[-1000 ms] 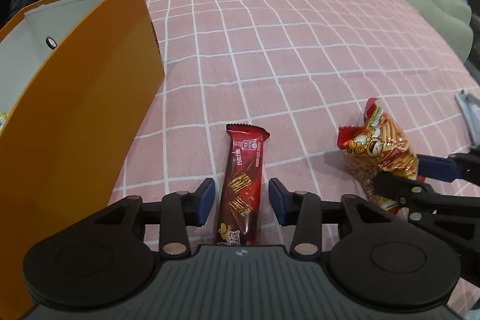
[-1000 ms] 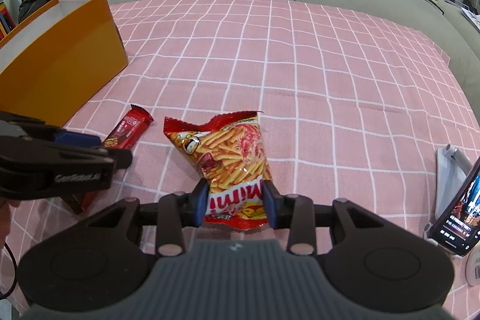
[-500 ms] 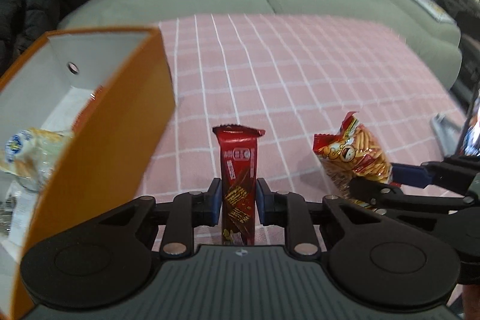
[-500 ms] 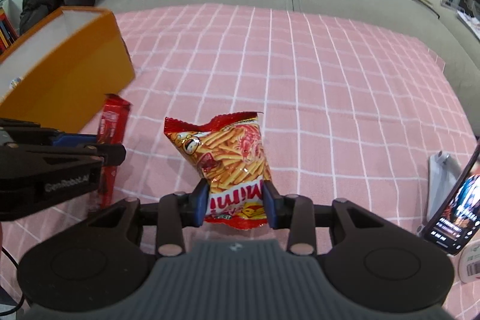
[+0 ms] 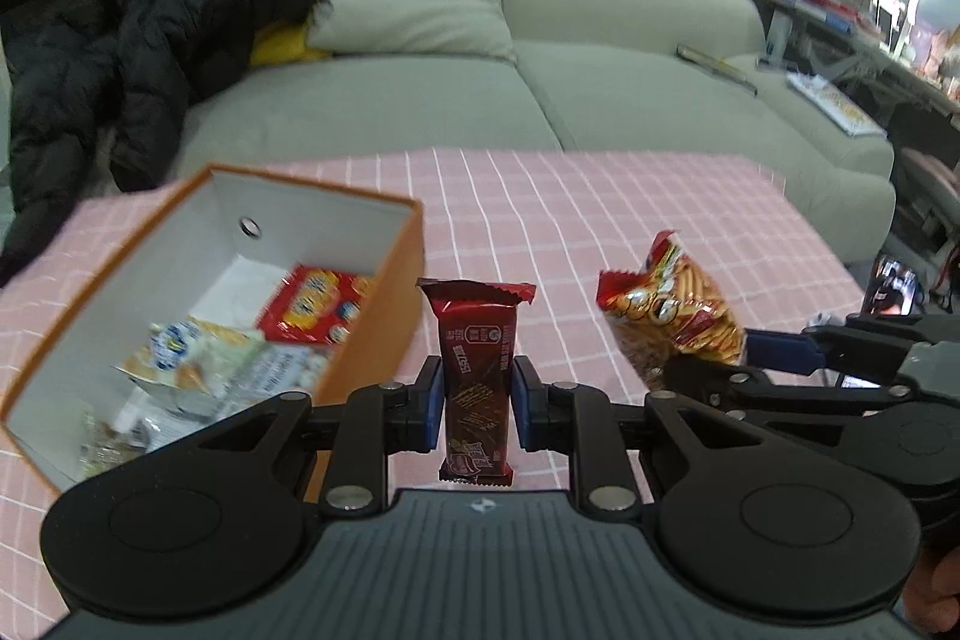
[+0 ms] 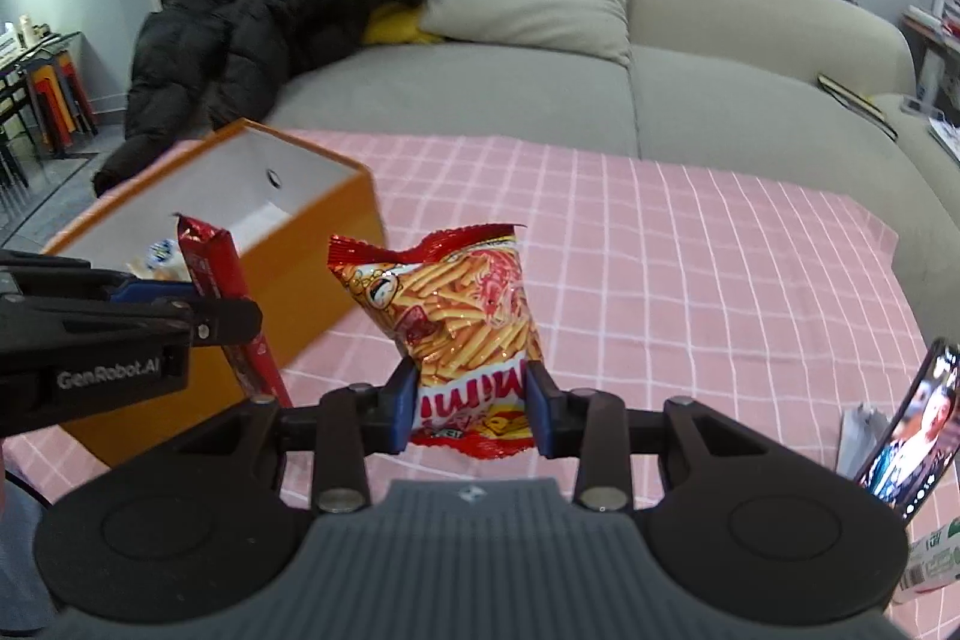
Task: Organize snacks
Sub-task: 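Carry both snacks over the orange box and open both tools to drop them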
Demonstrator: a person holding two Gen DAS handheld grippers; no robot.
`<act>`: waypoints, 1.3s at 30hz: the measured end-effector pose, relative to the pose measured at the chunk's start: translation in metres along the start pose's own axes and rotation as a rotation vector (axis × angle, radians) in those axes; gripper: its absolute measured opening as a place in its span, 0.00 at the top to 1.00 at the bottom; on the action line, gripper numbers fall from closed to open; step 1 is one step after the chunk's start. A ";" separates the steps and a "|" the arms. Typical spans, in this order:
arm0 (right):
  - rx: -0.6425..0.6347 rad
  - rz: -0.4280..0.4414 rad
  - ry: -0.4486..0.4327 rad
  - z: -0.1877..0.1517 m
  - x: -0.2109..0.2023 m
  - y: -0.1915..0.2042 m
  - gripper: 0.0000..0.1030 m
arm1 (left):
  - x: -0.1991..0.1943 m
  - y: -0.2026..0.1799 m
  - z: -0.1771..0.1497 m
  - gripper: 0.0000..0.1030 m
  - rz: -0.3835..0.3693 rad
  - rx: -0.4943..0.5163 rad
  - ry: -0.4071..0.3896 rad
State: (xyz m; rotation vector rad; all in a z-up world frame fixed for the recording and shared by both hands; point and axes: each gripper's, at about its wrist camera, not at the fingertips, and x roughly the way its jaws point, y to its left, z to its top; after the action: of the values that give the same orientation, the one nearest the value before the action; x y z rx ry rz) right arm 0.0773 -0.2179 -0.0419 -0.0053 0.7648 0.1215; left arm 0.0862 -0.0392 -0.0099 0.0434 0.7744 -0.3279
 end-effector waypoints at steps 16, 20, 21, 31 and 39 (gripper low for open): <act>-0.204 0.118 -0.111 0.050 -0.021 0.086 0.67 | -0.062 0.092 0.030 0.76 0.138 -0.047 -0.106; -0.268 0.154 -0.121 0.068 -0.010 0.113 0.67 | -0.062 0.111 0.039 0.76 0.172 -0.032 -0.111; -0.282 0.162 -0.121 0.071 -0.006 0.119 0.67 | -0.060 0.115 0.040 0.76 0.177 -0.025 -0.106; -0.416 0.164 -0.036 0.092 0.061 0.163 0.67 | -0.001 0.142 0.039 0.76 0.212 0.014 0.088; -0.526 0.135 0.050 0.086 0.119 0.181 0.67 | 0.051 0.165 0.022 0.76 0.172 -0.039 0.243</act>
State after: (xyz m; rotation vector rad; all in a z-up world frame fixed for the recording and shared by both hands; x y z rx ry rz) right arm 0.2013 -0.0214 -0.0547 -0.4575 0.7646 0.4496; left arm 0.1854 0.0993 -0.0433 0.1138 1.0112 -0.1451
